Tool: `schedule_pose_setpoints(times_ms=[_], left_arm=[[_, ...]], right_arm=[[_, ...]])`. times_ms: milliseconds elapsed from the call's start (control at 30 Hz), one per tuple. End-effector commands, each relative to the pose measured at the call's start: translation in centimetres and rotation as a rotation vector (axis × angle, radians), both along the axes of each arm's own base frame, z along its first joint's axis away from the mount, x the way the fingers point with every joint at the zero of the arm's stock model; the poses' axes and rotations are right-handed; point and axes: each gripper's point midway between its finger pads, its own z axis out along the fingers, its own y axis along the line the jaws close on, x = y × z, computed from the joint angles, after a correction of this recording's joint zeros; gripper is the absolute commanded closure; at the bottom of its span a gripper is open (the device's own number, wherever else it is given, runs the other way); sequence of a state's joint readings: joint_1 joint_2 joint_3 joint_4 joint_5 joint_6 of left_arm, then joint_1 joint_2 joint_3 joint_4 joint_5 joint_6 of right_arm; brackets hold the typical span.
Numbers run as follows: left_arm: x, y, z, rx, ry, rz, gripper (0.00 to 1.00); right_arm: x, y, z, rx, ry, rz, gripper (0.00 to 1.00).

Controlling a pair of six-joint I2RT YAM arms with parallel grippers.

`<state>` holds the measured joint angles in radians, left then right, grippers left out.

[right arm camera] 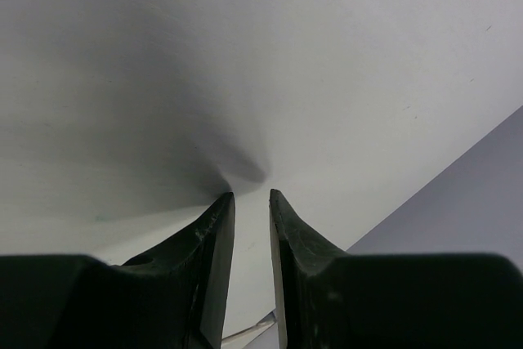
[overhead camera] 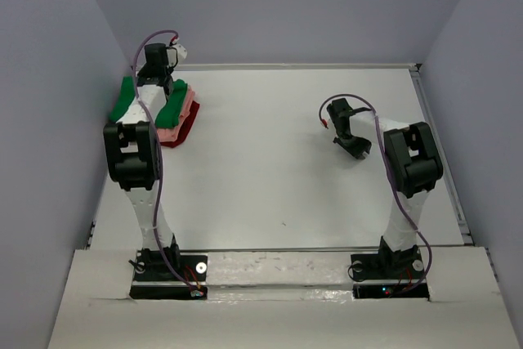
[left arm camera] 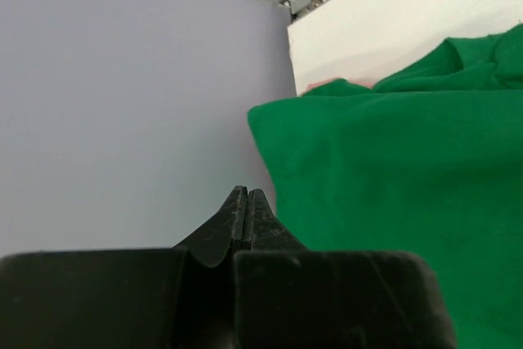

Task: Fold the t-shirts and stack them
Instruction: Neatly place the folded tshirt to the corner

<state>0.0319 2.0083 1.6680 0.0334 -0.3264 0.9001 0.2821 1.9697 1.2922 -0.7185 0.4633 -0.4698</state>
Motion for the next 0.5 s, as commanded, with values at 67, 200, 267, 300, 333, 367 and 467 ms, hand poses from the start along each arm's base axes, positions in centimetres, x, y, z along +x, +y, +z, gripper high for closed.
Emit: schedule_pose_setpoints(times_ms=[67, 200, 267, 300, 333, 367, 467], left_arm=[[1.7, -0.7, -0.7, 0.017, -0.031, 0.021, 1.00], [2.5, -2.7, -2.2, 0.026, -0.017, -0.001, 1.00], [2.7, -3.3, -2.7, 0.017, -0.013, -0.005, 1.00], [2.6, -3.9, -3.1, 0.016, -0.005, -0.013, 1.00], [2.7, -4.2, -3.6, 0.012, -0.005, -0.013, 1.00], [2.7, -4.6, -3.9, 0.010, 0.002, -0.018, 1.00], [2.5, -5.7, -4.8, 0.005, 0.016, -0.028, 1.00]], right_arm=[[-0.3, 0.9, -0.4, 0.062, -0.004, -0.011, 0.71], [-0.4, 0.9, -1.0, 0.055, 0.012, -0.010, 0.71], [-0.4, 0.8, -1.1, 0.051, 0.017, -0.011, 0.71], [-0.4, 0.8, -1.2, 0.049, 0.018, -0.012, 0.72], [-0.4, 0.8, -1.3, 0.046, 0.022, -0.011, 0.72], [-0.5, 0.8, -1.4, 0.045, 0.025, -0.011, 0.72], [-0.6, 0.7, -1.6, 0.042, 0.030, -0.013, 0.73]])
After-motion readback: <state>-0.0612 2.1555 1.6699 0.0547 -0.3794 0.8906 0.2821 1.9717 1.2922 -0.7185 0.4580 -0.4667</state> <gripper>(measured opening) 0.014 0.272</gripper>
